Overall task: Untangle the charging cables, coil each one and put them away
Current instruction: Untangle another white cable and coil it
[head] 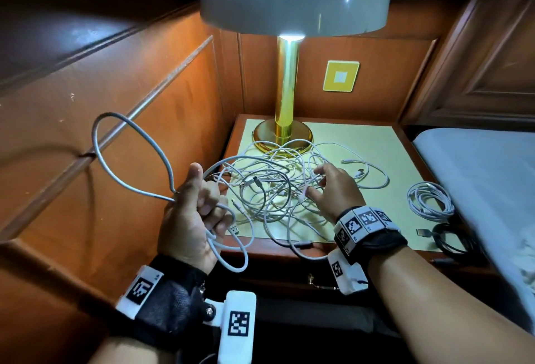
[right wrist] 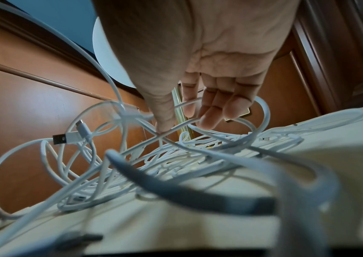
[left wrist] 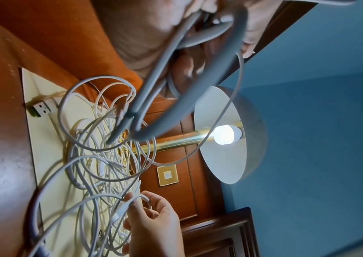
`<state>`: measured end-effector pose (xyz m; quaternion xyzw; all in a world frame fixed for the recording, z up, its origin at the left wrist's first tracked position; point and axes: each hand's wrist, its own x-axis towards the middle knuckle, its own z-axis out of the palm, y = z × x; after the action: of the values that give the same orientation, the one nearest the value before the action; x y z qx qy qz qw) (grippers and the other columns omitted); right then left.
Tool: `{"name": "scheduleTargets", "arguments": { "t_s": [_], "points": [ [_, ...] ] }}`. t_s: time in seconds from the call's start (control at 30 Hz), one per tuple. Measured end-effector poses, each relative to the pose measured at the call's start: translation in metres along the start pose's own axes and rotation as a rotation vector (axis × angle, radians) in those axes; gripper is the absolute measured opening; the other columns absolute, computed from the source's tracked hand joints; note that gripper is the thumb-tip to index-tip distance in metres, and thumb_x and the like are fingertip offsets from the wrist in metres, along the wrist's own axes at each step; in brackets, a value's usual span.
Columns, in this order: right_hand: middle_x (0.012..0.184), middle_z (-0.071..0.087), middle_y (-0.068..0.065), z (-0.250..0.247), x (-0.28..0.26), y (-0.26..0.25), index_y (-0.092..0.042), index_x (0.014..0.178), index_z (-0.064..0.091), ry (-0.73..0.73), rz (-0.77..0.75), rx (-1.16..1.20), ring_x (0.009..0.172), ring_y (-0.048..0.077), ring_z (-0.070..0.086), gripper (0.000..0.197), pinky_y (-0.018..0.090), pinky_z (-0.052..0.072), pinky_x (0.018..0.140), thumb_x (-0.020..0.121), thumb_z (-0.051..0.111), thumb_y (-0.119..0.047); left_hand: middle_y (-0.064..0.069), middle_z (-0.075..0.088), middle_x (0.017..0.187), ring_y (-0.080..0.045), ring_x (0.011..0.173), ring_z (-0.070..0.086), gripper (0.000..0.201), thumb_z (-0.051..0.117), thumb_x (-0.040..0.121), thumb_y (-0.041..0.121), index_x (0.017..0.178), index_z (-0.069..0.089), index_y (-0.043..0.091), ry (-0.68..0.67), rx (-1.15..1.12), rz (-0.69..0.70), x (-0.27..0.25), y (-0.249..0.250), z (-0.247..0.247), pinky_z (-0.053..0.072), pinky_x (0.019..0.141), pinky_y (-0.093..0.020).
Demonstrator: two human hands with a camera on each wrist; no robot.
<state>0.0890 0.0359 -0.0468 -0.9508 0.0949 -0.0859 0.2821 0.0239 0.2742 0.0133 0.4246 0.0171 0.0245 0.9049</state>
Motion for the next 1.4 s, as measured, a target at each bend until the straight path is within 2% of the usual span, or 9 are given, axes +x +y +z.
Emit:
{"name": "scheduleTargets", "arguments": {
  "t_s": [0.2, 0.33, 0.57, 0.7, 0.8, 1.03, 1.13, 1.27, 1.4],
  "points": [
    [0.111, 0.057, 0.000, -0.006, -0.006, -0.010, -0.025, 0.136, 0.051, -0.065, -0.085, -0.002, 0.109, 0.021, 0.054, 0.050, 0.029, 0.041, 0.091, 0.089, 0.068, -0.026, -0.001, 0.065, 0.084, -0.004, 0.039, 0.034, 0.033, 0.057, 0.089, 0.043, 0.067, 0.051, 0.018, 0.055, 0.048, 0.004, 0.003, -0.002, 0.001, 0.035, 0.041, -0.019],
    [0.110, 0.053, -0.003, -0.014, -0.011, -0.020, -0.032, 0.135, 0.053, -0.103, -0.144, 0.021, 0.099, 0.013, 0.048, 0.054, 0.024, 0.037, 0.084, 0.084, 0.060, -0.017, -0.011, 0.074, 0.109, -0.006, 0.040, 0.034, 0.041, 0.051, 0.098, 0.036, 0.062, 0.040, 0.019, 0.062, 0.060, -0.003, 0.003, 0.000, 0.004, 0.039, 0.043, -0.019],
    [0.095, 0.058, -0.004, -0.018, -0.010, -0.034, -0.034, 0.127, 0.059, 0.053, -0.167, -0.018, 0.090, 0.017, 0.057, 0.051, 0.034, 0.049, 0.083, 0.084, 0.064, -0.062, -0.011, 0.073, 0.097, -0.010, 0.046, 0.033, 0.034, 0.058, 0.093, 0.041, 0.088, 0.066, 0.008, 0.012, 0.159, -0.036, 0.002, -0.004, 0.003, 0.039, 0.047, -0.023],
    [0.073, 0.065, -0.006, -0.012, -0.009, -0.041, -0.029, 0.130, 0.061, 0.014, -0.214, 0.415, 0.067, 0.012, 0.066, 0.036, 0.023, 0.050, 0.064, 0.095, 0.065, -0.028, -0.003, 0.061, 0.058, -0.012, 0.044, 0.029, 0.069, 0.058, 0.084, 0.041, 0.116, 0.052, -0.020, -0.013, 0.191, -0.088, -0.003, -0.003, 0.009, 0.036, 0.046, -0.023],
    [0.087, 0.073, 0.001, -0.006, -0.007, -0.046, -0.019, 0.104, 0.069, -0.001, -0.135, 0.734, 0.075, 0.006, 0.071, 0.020, 0.015, 0.050, 0.064, 0.100, 0.054, -0.006, -0.001, 0.053, 0.047, -0.019, 0.051, 0.019, 0.065, 0.057, 0.083, 0.034, 0.108, 0.050, -0.025, -0.051, 0.202, -0.083, -0.008, -0.005, 0.015, 0.032, 0.047, -0.025],
    [0.143, 0.053, 0.003, -0.002, -0.005, -0.048, -0.027, 0.097, 0.066, -0.089, -0.185, 0.793, 0.122, -0.004, 0.053, 0.037, 0.020, 0.042, 0.107, 0.092, 0.055, 0.007, -0.009, 0.064, 0.066, -0.010, 0.041, 0.025, 0.018, 0.057, 0.077, 0.022, 0.076, 0.054, 0.004, -0.027, 0.184, -0.031, -0.009, -0.007, 0.013, 0.033, 0.050, -0.025],
    [0.138, 0.057, 0.005, -0.004, -0.003, -0.048, -0.017, 0.093, 0.072, -0.125, -0.107, 0.884, 0.113, 0.002, 0.059, 0.036, 0.013, 0.048, 0.088, 0.085, 0.050, 0.011, -0.009, 0.063, 0.065, -0.011, 0.041, 0.027, 0.018, 0.057, 0.078, 0.019, 0.075, 0.056, 0.002, -0.052, 0.214, -0.023, -0.008, -0.009, 0.009, 0.033, 0.049, -0.026],
    [0.101, 0.076, 0.007, -0.006, 0.004, -0.044, -0.010, 0.086, 0.079, -0.067, 0.149, 1.146, 0.086, 0.018, 0.064, 0.029, 0.023, 0.045, 0.062, 0.091, 0.050, -0.007, -0.012, 0.061, 0.060, -0.010, 0.037, 0.031, 0.018, 0.058, 0.076, 0.015, 0.075, 0.053, -0.002, -0.077, 0.235, -0.019, -0.006, -0.011, 0.007, 0.035, 0.045, -0.025],
    [0.104, 0.072, 0.008, -0.001, 0.008, -0.038, -0.008, 0.120, 0.065, -0.060, 0.197, 1.225, 0.077, 0.012, 0.067, 0.028, 0.018, 0.049, 0.056, 0.098, 0.052, 0.002, -0.014, 0.058, 0.057, -0.010, 0.035, 0.035, 0.020, 0.059, 0.076, 0.015, 0.069, 0.054, -0.004, -0.113, 0.281, -0.026, -0.005, -0.015, 0.007, 0.038, 0.043, -0.025]
  ]
}}
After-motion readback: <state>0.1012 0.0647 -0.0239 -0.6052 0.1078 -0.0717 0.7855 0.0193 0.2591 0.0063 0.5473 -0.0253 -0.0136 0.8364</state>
